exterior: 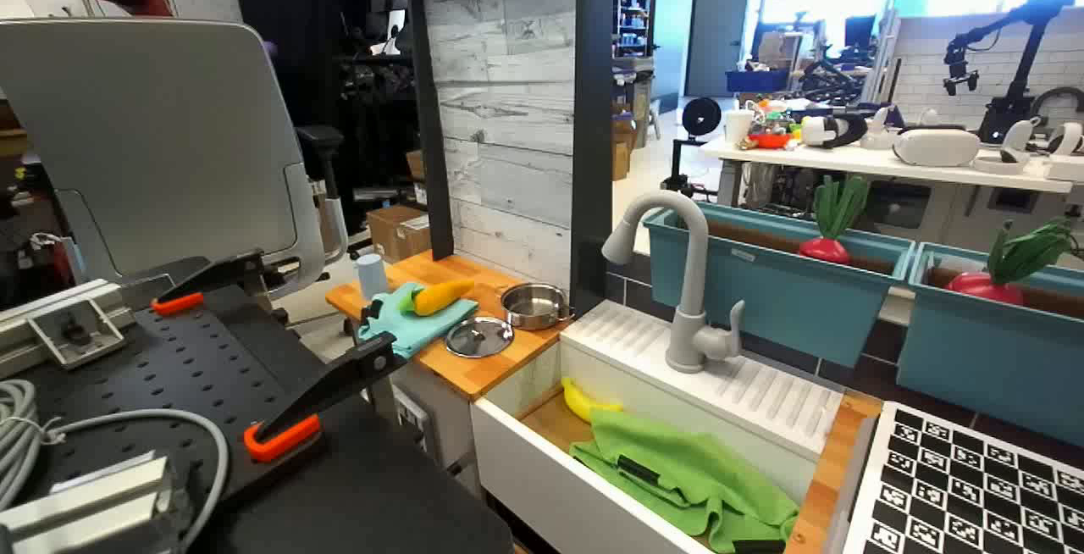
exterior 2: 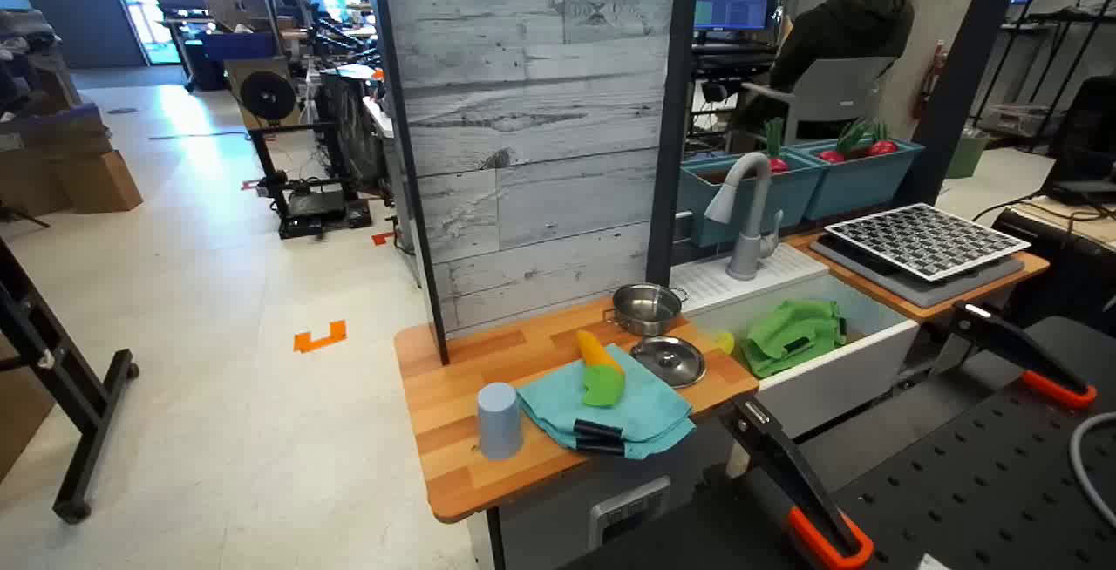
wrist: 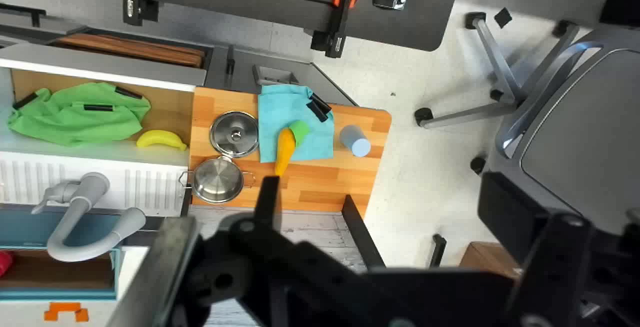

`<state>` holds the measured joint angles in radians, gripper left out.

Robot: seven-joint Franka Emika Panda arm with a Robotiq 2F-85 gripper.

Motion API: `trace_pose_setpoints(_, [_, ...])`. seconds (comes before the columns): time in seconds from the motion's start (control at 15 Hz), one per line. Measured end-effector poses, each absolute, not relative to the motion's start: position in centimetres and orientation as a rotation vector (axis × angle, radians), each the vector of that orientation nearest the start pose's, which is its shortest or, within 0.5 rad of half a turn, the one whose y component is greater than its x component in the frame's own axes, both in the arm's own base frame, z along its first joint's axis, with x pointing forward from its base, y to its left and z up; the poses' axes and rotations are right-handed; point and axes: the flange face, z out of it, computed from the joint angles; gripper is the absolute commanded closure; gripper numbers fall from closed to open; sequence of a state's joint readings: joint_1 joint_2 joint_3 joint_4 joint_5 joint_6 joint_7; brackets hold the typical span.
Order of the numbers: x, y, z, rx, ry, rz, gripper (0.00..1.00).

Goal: Pick the lid and put it on the pot

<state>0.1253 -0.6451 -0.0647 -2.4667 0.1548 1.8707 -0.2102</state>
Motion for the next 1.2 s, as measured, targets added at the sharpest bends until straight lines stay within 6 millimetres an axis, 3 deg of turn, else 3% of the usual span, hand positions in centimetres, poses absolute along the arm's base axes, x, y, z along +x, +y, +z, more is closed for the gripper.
trace_pose_setpoints(0.27, [36.1, 3.1, 51.7, -2.935, -0.354, -0.085, 0.0])
trace_pose_setpoints(0.53, [36.5, 3.2, 49.4, -2.942, -0.341, -0.085, 0.0])
trace_pose_setpoints(0.8, [37.7, 2.7, 45.1, -2.958, -0.294, -0.106, 0.0])
trace_pose_setpoints(1.2, [41.1, 0.2, 36.3, -2.955, -0.102, -0.115, 0.0])
